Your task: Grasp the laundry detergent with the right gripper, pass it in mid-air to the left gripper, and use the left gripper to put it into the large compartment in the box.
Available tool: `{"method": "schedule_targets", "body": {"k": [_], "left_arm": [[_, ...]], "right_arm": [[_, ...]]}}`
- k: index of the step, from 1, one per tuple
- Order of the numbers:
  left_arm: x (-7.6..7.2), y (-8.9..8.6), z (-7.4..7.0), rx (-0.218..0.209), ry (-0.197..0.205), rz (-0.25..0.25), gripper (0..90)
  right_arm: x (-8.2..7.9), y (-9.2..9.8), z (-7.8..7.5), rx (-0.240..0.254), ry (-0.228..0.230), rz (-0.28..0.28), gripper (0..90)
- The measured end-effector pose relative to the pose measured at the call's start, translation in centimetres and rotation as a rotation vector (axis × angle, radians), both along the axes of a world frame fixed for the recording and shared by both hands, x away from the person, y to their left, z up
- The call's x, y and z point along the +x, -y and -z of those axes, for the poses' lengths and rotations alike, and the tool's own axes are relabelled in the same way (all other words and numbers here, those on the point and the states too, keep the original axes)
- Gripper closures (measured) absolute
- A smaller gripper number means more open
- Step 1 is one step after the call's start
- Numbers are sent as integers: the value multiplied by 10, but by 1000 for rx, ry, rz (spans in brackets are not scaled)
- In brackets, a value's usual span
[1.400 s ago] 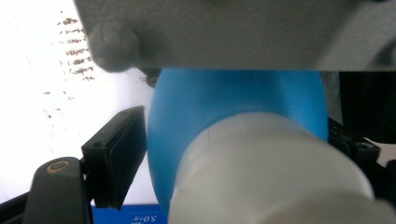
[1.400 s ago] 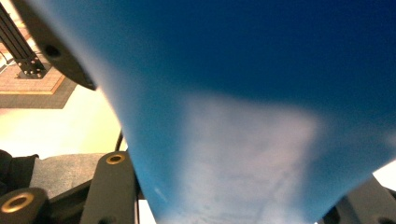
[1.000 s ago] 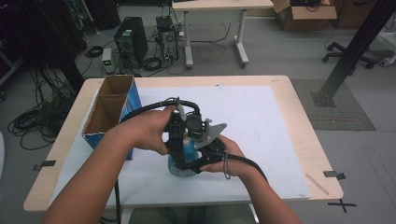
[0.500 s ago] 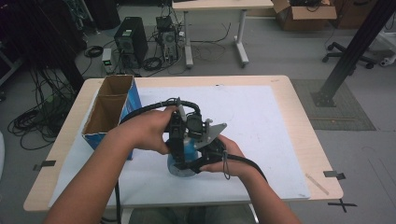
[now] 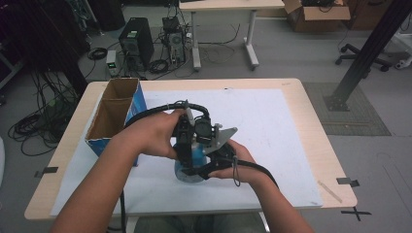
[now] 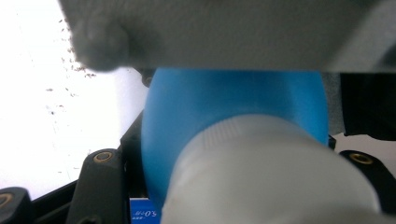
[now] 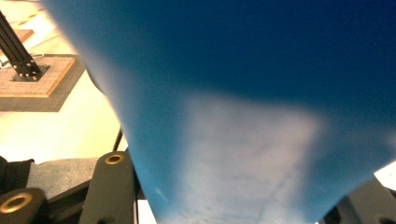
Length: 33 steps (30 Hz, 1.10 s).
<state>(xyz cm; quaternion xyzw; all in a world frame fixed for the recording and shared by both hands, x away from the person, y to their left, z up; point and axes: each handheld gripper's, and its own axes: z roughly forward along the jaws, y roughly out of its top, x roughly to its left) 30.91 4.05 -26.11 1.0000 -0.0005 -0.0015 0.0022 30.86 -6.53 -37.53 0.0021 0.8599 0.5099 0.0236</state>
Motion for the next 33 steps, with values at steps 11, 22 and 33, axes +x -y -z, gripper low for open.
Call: {"method": "schedule_targets", "body": {"k": [11,22,33], "left_arm": [[1,1,0,19,2,-4,392],[3,1,-5,16,6,-3,392],[5,2,-8,17,9,-6,391]], "right_arm": [[1,7,1,68,-36,12,303],[1,11,5,92,-69,18,206],[4,15,9,100,-95,24,83]]}}
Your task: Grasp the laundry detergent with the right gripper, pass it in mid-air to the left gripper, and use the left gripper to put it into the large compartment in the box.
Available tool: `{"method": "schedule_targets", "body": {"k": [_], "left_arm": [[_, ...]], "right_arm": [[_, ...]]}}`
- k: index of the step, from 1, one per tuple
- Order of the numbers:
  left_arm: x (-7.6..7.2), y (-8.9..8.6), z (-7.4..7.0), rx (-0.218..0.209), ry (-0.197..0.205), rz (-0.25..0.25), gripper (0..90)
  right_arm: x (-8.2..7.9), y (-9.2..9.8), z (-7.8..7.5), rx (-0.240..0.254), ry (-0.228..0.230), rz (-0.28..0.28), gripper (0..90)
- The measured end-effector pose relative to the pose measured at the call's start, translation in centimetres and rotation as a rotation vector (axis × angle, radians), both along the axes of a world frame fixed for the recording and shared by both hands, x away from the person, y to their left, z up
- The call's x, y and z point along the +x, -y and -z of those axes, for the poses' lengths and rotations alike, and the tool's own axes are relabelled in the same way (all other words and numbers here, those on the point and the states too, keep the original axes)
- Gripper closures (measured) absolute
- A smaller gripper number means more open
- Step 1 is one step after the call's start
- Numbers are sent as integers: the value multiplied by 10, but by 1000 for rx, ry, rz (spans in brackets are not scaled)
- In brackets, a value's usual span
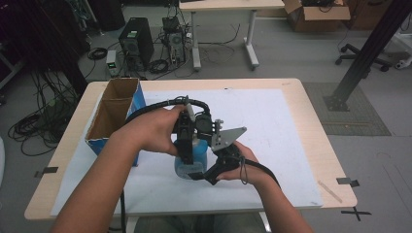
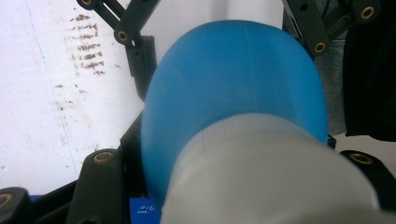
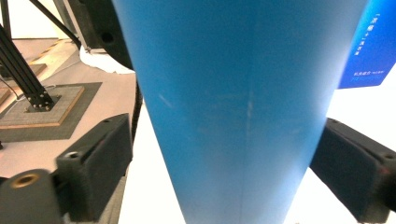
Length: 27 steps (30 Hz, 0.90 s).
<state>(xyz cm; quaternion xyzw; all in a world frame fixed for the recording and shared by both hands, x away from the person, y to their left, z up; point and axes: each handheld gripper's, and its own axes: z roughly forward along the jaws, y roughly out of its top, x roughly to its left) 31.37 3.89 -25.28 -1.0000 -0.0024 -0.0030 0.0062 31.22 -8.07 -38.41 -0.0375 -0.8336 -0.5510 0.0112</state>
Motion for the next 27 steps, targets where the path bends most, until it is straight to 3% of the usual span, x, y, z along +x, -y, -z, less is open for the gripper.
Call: {"method": "schedule_targets", "body": {"k": [5,12,22,27], "left_arm": [[1,0,-1,-1,-1,-3,391],[3,-1,-3,1,-5,0,391],[9,-6,-9,3,-24,-28,390],[12,-7,-12,8,-27,-45,390]], "right_arm": [[1,2,1,18,-27,-23,3],[2,10,-1,42,-50,-30,3],[1,37,-10,33,-26,-27,3],[5,62,-21,23,-2,-4,3]]}}
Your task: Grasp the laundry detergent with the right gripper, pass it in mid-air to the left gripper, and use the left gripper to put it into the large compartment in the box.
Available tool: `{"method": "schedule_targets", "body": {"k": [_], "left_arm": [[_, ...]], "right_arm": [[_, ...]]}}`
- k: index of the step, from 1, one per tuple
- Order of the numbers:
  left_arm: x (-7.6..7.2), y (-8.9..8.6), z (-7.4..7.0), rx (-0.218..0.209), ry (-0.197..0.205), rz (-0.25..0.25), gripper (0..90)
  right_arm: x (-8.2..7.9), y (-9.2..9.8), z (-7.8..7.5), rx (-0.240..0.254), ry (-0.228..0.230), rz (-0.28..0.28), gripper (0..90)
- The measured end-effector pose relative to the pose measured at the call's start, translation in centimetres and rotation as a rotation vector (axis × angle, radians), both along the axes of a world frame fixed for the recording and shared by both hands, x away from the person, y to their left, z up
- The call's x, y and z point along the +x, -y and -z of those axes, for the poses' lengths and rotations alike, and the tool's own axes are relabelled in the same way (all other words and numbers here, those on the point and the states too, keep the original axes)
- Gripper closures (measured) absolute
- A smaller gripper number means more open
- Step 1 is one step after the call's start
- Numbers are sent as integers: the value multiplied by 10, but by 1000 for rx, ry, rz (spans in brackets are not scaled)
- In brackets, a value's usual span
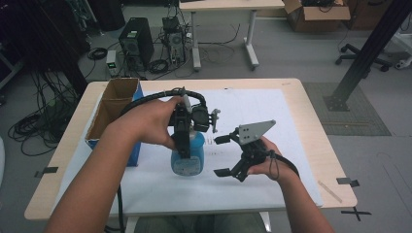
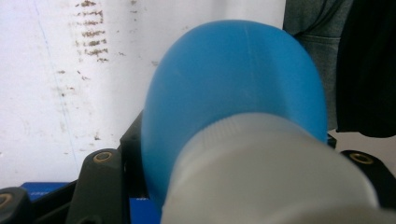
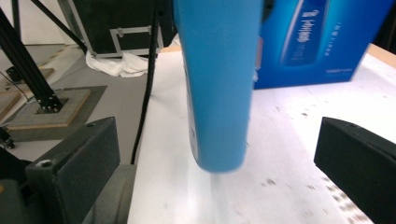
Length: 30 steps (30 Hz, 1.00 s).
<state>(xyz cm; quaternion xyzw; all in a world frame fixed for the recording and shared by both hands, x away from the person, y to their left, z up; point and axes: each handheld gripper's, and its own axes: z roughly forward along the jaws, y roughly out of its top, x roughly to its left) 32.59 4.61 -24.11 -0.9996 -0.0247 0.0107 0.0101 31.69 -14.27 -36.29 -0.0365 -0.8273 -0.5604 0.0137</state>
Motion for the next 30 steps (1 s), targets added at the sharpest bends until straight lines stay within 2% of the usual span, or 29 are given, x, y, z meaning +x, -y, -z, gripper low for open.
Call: {"method": "schedule_targets", "body": {"k": [2,5,8,9,10,11,13,14,15,17,18,19,20,21,22,23,24,25,26,30], "left_arm": [[1,-1,-2,2,1,-5,390],[5,-3,-5,1,-15,-52,389],[8,-5,-7,5,-28,-75,390],[9,-7,-9,8,-33,-93,390],[9,-7,-9,8,-33,-93,390],[11,-8,-12,15,-36,-124,390],[14,-10,-15,20,-39,-166,389],[14,-10,-15,20,-39,-166,389],[17,-13,-18,19,-39,-207,389],[20,-17,-21,16,-35,-255,389],[20,-17,-21,16,-35,-255,389],[24,-21,-25,16,-35,-301,389],[26,-23,-26,16,-35,-322,389],[26,-23,-26,16,-35,-322,389],[29,-26,-30,9,-32,-372,389],[29,-26,-30,9,-32,-372,389],[30,-28,-32,6,-31,-397,389],[33,-32,-37,-7,-22,-453,389],[35,-34,-40,-13,-18,-488,388],[42,-43,-50,-27,-6,-606,388]], "right_arm": [[2,7,-2,-12,9,9,3],[4,17,-7,-32,12,25,3],[6,24,-10,-53,16,36,4],[7,31,-13,-77,28,54,3],[7,31,-13,-77,28,54,3],[9,38,-16,-111,37,77,4],[11,43,-17,-128,44,85,5],[12,46,-18,-148,50,94,6],[13,48,-19,-168,57,106,6],[15,54,-21,-195,66,127,7],[15,54,-21,-195,66,127,7],[18,60,-23,-227,65,142,9],[19,61,-24,-240,64,148,10],[20,63,-24,-252,62,156,10],[22,65,-25,-268,60,161,12],[23,67,-26,-287,60,167,13],[23,67,-26,-287,60,167,13],[27,71,-28,-329,59,181,16],[28,72,-28,-344,57,187,16],[34,76,-32,-428,55,209,19]]}}
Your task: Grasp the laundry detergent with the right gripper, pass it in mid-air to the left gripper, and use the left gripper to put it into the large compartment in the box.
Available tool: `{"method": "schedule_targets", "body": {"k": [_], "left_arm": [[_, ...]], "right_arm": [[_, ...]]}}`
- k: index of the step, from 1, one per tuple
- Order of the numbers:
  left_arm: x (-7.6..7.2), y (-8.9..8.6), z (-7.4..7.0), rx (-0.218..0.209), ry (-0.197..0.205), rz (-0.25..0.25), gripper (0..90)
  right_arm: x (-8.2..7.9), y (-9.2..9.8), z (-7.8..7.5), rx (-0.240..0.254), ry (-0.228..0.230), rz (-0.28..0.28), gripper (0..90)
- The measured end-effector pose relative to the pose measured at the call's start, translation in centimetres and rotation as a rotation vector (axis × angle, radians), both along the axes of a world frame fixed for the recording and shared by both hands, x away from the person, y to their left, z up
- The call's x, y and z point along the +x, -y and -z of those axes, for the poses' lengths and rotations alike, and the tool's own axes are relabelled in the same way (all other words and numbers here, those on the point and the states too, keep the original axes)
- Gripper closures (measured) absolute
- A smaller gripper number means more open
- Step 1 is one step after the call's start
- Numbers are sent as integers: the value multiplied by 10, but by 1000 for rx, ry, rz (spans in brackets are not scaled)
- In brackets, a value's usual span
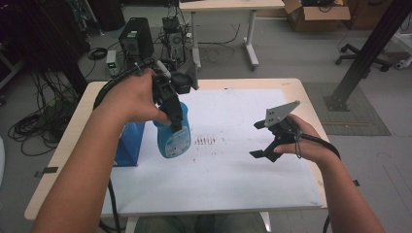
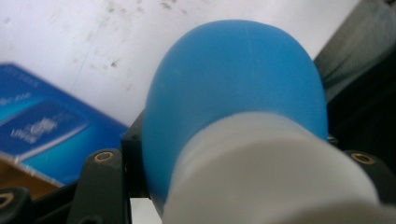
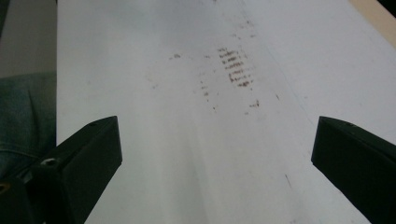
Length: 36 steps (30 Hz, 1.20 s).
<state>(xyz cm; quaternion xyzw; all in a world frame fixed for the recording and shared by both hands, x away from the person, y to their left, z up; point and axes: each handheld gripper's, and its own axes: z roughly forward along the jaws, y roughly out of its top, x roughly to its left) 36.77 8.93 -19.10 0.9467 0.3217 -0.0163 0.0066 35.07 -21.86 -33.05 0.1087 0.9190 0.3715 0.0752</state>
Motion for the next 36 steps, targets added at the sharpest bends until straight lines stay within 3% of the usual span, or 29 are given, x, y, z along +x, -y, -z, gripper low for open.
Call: {"method": "schedule_targets", "body": {"k": [4,5,6,17,20,26,27,31,36], "left_arm": [[5,-9,-11,6,18,-91,388],[5,-9,-11,6,18,-91,388],[7,-13,-16,6,21,-131,388],[17,-42,-48,-56,21,-336,387],[20,-53,-58,-70,37,-407,387],[25,-67,-68,-82,39,-492,387],[26,-74,-72,-89,41,-538,387],[29,-86,-77,-86,37,-598,387],[30,-107,-89,-86,64,-670,387]], "right_arm": [[5,1,-4,-69,-6,11,21],[5,1,-4,-69,-6,11,21],[7,1,-6,-91,-9,13,22],[14,0,-6,-159,-20,10,25],[15,0,-6,-168,-17,10,26],[16,0,-8,-169,-20,3,27],[16,0,-8,-171,-22,1,27],[17,0,-8,-181,-25,-4,28],[18,0,-9,-184,-29,-5,28]]}}
